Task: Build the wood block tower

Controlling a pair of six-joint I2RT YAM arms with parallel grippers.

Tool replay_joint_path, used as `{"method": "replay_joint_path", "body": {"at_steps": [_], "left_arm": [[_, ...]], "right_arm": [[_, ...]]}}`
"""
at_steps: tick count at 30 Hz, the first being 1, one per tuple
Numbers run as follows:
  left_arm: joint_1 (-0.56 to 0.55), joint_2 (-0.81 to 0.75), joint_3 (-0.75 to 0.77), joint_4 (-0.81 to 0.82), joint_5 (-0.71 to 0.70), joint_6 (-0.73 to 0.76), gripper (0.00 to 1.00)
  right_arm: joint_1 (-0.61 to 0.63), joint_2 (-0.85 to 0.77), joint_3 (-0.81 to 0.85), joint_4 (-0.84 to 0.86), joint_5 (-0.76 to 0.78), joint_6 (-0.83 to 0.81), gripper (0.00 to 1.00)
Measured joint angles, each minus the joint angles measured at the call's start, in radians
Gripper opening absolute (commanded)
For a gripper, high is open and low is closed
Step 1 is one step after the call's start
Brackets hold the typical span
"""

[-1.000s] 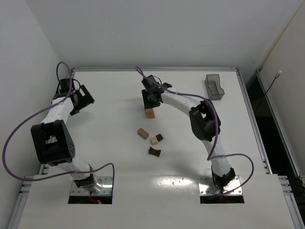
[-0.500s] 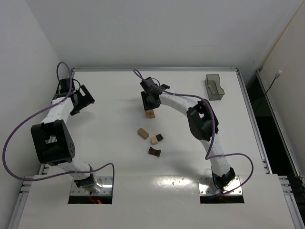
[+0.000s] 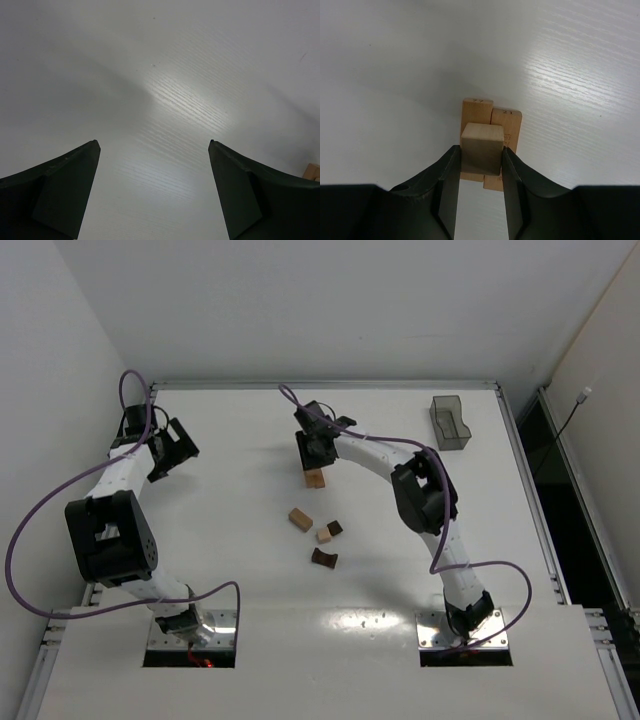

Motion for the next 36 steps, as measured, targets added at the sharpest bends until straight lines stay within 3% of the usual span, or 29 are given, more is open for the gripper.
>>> {"method": "replay_joint_path", "body": {"at_steps": [6, 10, 13, 14, 16, 18, 20, 28, 32, 33, 34, 36], "left_arm": [[0.0, 0.012, 0.0, 0.0, 0.005, 0.0, 0.88], [0.0, 0.022, 0.0, 0.0, 0.01, 0.0, 0.88], [0.0, 0.027, 0.0, 0.0, 0.011, 0.0, 0.88], [0.0, 0.028, 0.0, 0.0, 0.011, 0.0, 0.88], [0.0, 0.029, 0.0, 0.0, 0.011, 0.0, 0.88], [0.0, 0.03, 0.0, 0.0, 0.011, 0.0, 0.88], [0.0, 0.03, 0.0, 0.0, 0.01, 0.0, 0.88], [0.0, 0.029, 0.0, 0.0, 0.01, 0.0, 0.88], [0.0, 0.013, -0.009, 0.006, 0.01, 0.0, 0.88], [0.0, 0.005, -0.015, 0.007, 0.011, 0.0, 0.88], [0.0, -0.006, -0.023, 0.008, 0.014, 0.0, 0.88], [0.0, -0.029, -0.036, 0.009, 0.018, -0.001, 0.88]], "right_arm": [[0.0, 0.009, 0.01, 0.005, 0.0, -0.004, 0.0], [-0.001, 0.009, 0.01, 0.006, -0.002, -0.005, 0.12], [-0.001, 0.009, 0.01, 0.006, -0.003, -0.012, 0.3], [-0.001, 0.009, 0.01, 0.006, -0.003, -0.014, 0.45], [-0.001, 0.009, 0.01, 0.007, -0.008, -0.022, 0.59], [-0.001, 0.011, 0.01, 0.009, -0.015, -0.03, 0.7], [-0.001, 0.011, 0.01, 0.009, -0.026, -0.051, 0.75], [0.01, -0.114, -0.11, 0.043, -0.037, -0.143, 0.75], [0.055, -0.349, -0.255, 0.066, -0.056, -0.244, 0.72], [0.068, -0.417, -0.301, 0.071, -0.073, -0.272, 0.7], [0.087, -0.503, -0.366, 0.089, -0.09, -0.299, 0.61], [0.122, -0.647, -0.475, 0.097, -0.127, -0.345, 0.56]]}}
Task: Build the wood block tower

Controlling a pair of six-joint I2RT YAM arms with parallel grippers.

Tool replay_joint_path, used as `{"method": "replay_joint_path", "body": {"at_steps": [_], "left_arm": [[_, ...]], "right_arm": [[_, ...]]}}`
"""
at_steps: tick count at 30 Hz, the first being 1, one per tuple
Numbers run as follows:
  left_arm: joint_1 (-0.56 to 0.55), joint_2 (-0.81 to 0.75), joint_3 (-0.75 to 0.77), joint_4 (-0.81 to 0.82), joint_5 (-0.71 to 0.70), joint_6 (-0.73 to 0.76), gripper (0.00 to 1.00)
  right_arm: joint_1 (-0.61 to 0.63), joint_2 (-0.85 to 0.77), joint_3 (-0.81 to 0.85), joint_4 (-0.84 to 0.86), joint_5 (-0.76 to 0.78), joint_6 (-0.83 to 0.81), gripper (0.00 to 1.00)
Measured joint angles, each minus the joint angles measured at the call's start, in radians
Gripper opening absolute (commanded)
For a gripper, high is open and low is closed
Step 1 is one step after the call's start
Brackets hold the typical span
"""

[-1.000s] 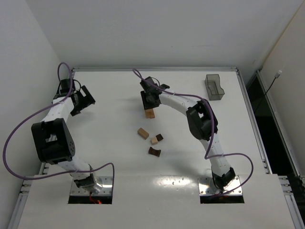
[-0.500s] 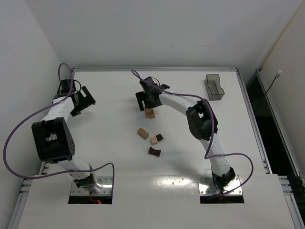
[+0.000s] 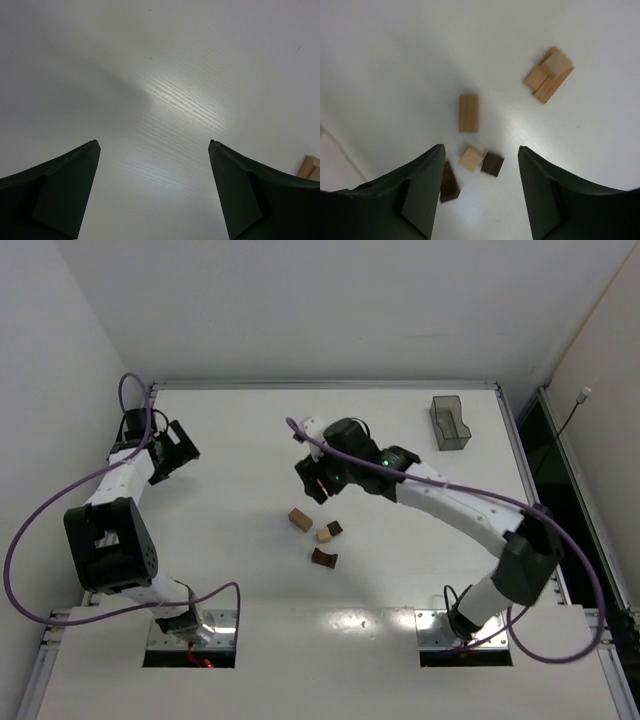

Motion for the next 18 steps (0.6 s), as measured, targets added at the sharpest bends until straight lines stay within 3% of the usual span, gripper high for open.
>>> {"method": "replay_joint_path", "body": {"at_steps": [4, 8, 18], "left_arm": [[0.0, -0.037, -0.016, 0.008, 0.008, 0.0, 0.88], [0.0, -0.059, -0.024, 0.014, 0.016, 0.001, 0.88], [0.0, -0.065, -0.028, 0.017, 0.066, 0.039, 0.88]], "right_arm": [[0.051, -0.17, -0.212, 0.018, -0.094, -0.077, 0.53], [0.064, -0.135, -0.351, -0.002, -0.19, -0.195, 0.57], [0.077, -0.103, -0.427, -0.018, -0.344, -0.599, 0.59]]}}
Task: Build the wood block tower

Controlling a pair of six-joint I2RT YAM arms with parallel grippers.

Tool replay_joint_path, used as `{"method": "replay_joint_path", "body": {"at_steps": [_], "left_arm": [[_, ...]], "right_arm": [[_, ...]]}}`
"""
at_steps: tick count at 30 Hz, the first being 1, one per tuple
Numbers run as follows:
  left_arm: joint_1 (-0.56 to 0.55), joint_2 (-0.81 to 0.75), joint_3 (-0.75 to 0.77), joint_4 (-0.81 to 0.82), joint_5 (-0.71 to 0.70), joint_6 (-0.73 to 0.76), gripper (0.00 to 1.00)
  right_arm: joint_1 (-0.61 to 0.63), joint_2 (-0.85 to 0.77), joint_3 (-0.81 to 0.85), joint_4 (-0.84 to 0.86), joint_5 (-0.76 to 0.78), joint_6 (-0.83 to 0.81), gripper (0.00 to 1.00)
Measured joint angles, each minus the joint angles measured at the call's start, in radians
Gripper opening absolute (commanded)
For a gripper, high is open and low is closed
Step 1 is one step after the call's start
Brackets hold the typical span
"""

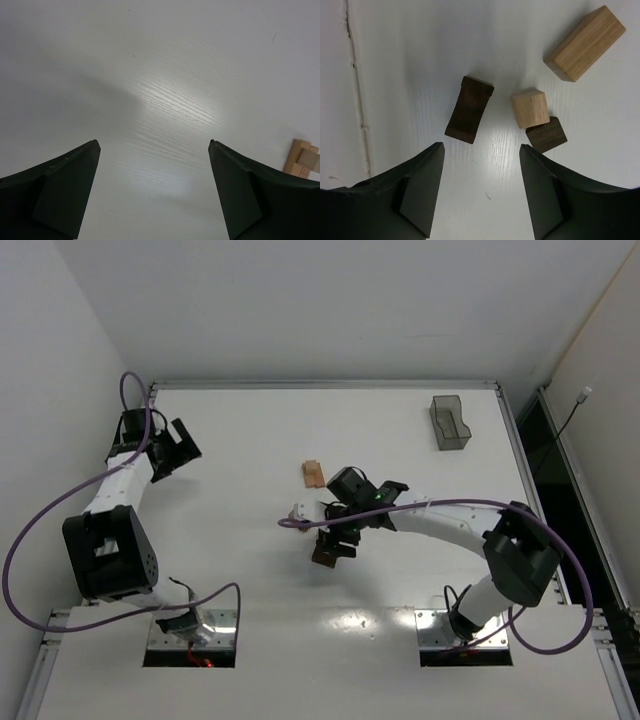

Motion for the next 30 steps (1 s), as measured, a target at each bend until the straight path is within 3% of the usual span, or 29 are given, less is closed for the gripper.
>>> {"method": "replay_joint_path", "body": {"at_steps": [6, 11, 19, 30], "left_arm": [[0.0, 0.0, 0.0, 0.0, 0.013, 0.009, 0.88], [0.0, 0.001, 0.0, 0.0, 0.013, 0.011, 0.88], [0.0, 0.018, 0.0, 0.001, 0.014, 0.012, 0.88], [0.0, 0.056, 0.0, 0.003, 0.014, 0.015, 0.88]], "right_arm": [[-0.004, 0.016, -0.016, 0.032, -0.027, -0.175, 0.52], [-0.023, 0.121, 0.036, 0.004, -0.044, -0.27, 0.51], [-0.058, 0.297, 0.24, -0.046, -0.06, -0.328, 0.51], [-0.065, 0.333, 0.291, -0.127, -0.065, -0.376, 0.52]]}}
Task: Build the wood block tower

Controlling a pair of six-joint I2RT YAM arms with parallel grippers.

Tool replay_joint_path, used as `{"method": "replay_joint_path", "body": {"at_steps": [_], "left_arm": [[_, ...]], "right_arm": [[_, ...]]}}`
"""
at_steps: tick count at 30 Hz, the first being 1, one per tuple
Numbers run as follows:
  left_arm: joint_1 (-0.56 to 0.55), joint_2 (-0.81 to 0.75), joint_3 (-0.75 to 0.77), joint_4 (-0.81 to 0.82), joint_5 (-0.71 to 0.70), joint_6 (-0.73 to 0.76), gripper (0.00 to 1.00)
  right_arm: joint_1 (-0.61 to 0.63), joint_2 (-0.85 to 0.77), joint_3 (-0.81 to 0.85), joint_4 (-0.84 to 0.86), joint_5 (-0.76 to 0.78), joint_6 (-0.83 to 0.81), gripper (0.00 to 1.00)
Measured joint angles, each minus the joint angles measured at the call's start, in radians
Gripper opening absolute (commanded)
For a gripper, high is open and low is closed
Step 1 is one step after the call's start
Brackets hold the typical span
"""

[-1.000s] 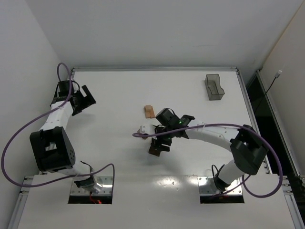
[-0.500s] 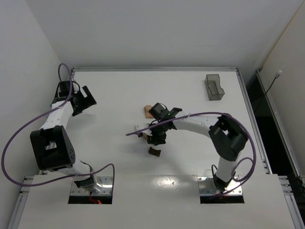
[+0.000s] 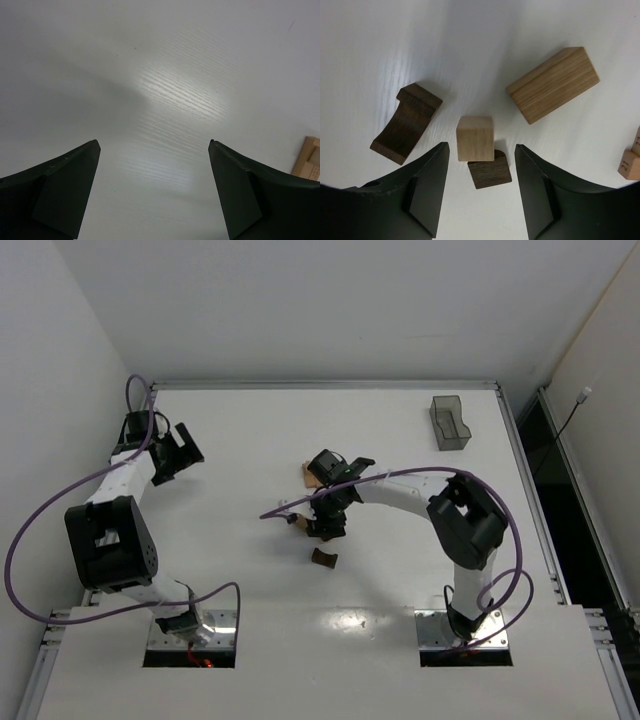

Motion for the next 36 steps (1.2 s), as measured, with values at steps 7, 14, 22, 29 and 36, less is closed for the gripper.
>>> {"method": "replay_joint_path", "body": {"at_steps": [7, 14, 22, 29, 36], "left_arm": [[0.0, 0.005, 0.0, 0.0, 0.006, 0.0, 0.88], [0.0, 0.006, 0.0, 0.0, 0.006, -0.001, 0.88], [0.0, 0.007, 0.0, 0.0, 0.006, -0.001, 0.88], [0.0, 0.031, 0.0, 0.0, 0.007, -0.001, 0.88], [0.0, 0.031, 0.0, 0.003, 0.007, -0.001, 0.88]], "right_arm": [[0.001, -0.012, -0.042, -0.021, 0.0, -0.015, 0.52], [0.002, -0.011, -0.041, -0.02, 0.021, -0.018, 0.53], [0.009, 0.019, -0.015, -0.017, 0.042, -0.016, 0.53], [0.026, 0.019, -0.013, -0.012, 0.053, -0.012, 0.52], [0.037, 0.03, -0.011, 0.002, 0.069, -0.002, 0.46]]}}
